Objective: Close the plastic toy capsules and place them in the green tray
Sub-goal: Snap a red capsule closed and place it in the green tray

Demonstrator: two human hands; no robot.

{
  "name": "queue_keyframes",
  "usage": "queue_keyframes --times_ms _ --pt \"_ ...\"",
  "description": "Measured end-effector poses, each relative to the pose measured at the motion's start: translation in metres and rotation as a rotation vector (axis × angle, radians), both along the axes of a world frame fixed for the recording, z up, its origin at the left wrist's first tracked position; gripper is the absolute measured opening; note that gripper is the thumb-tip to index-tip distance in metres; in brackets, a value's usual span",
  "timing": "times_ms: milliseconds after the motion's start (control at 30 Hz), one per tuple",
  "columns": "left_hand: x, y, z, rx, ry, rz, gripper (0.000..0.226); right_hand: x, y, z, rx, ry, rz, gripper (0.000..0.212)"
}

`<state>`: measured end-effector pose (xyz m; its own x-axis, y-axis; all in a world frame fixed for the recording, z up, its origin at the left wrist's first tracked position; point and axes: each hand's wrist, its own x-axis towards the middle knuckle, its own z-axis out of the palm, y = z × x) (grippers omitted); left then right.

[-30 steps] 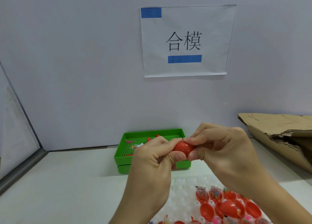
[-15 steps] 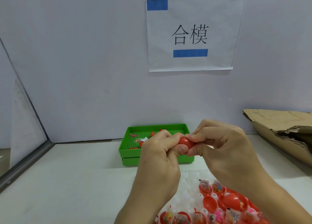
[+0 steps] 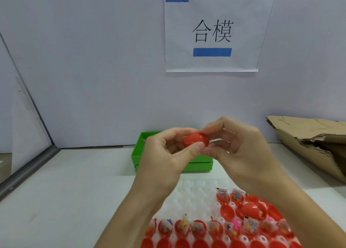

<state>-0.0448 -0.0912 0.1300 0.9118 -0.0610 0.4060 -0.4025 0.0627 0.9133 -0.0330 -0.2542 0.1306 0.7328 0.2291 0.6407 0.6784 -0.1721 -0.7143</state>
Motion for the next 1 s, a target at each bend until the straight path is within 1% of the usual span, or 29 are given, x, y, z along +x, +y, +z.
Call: queue_keyframes --times_ms 67,200,300,400,500,600,667,733,767,900,1000 --pt "-0.002 0.0 0.003 0.028 -0.022 0.005 0.022 -0.003 -0.003 0.005 0.034 0.037 0.024 0.035" --pt "-0.007 0.001 0.008 0.118 -0.068 0.05 0.026 -0.009 -0.01 0.017 0.027 0.132 0.066 0.024" --pt "-0.008 -0.002 0.013 0.2 -0.077 0.078 0.027 -0.007 -0.013 0.022 0.017 0.189 -0.002 0.017" --pt "-0.01 -0.007 0.016 0.228 -0.1 0.117 0.027 -0.007 -0.011 0.024 0.081 0.22 -0.069 0.015" --pt "-0.01 -0.009 0.017 0.201 -0.13 0.148 0.028 -0.009 -0.011 0.026 0.112 0.216 -0.08 0.017" --pt "-0.009 -0.009 0.02 0.189 -0.154 0.144 0.032 -0.009 -0.013 0.028 0.115 0.268 0.004 0.03" --pt "-0.009 -0.009 0.022 0.187 -0.166 0.134 0.031 -0.011 -0.014 0.029 0.113 0.294 0.056 0.028" --pt "-0.009 -0.009 0.022 0.188 -0.179 0.146 0.029 -0.012 -0.013 0.03 0.104 0.281 0.052 0.018" --pt "-0.008 -0.01 0.021 0.189 -0.185 0.159 0.029 -0.011 -0.013 0.03 0.103 0.266 0.036 0.018" --pt "-0.009 -0.014 0.02 0.176 -0.202 0.21 0.029 -0.014 -0.011 0.034 0.109 0.2 -0.017 0.025" --pt "-0.009 -0.015 0.019 0.174 -0.219 0.218 0.032 -0.016 -0.01 0.035 0.064 0.153 -0.052 0.029"
